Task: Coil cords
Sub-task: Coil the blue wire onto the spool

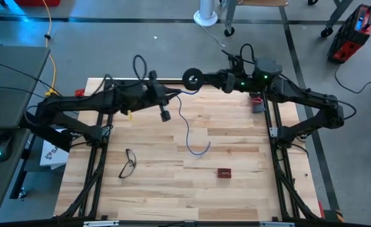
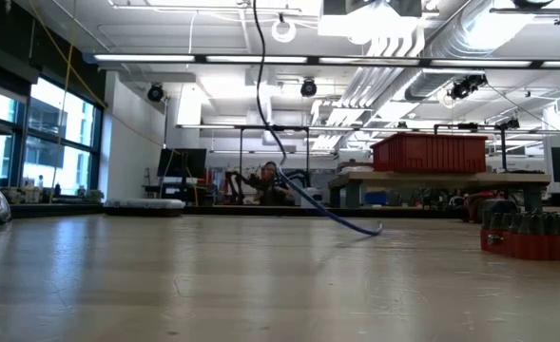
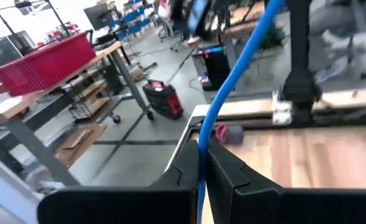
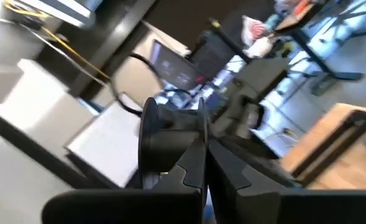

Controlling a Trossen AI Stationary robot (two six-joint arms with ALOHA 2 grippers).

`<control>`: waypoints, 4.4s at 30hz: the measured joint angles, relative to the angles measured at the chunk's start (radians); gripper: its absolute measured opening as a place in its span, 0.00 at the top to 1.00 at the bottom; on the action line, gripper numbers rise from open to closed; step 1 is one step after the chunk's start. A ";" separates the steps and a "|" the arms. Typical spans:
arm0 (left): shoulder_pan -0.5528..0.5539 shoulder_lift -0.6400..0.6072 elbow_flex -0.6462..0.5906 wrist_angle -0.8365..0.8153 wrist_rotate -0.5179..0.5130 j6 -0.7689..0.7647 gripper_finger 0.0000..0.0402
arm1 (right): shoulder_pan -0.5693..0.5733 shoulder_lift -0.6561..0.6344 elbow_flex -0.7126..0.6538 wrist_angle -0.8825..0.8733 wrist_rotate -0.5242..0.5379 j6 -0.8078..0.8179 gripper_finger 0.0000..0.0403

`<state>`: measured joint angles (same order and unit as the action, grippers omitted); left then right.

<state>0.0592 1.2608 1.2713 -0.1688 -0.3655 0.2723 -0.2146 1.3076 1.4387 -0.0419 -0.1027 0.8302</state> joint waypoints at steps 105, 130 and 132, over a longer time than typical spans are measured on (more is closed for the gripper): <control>0.085 0.090 0.454 -0.943 0.310 -0.550 0.67 | 0.006 0.066 -0.001 -0.272 -0.064 -0.458 1.00; 0.080 0.169 0.452 -0.665 0.384 -0.391 0.67 | -0.019 0.045 0.000 -0.250 -0.088 -0.680 1.00; 0.080 0.180 0.452 -0.628 0.383 -0.378 0.67 | -0.013 0.045 0.000 -0.240 -0.085 -0.690 1.00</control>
<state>0.1390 1.4409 1.7233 -0.7971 0.0177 -0.1055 -0.2271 1.3521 1.4387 -0.2815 -0.1875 0.1406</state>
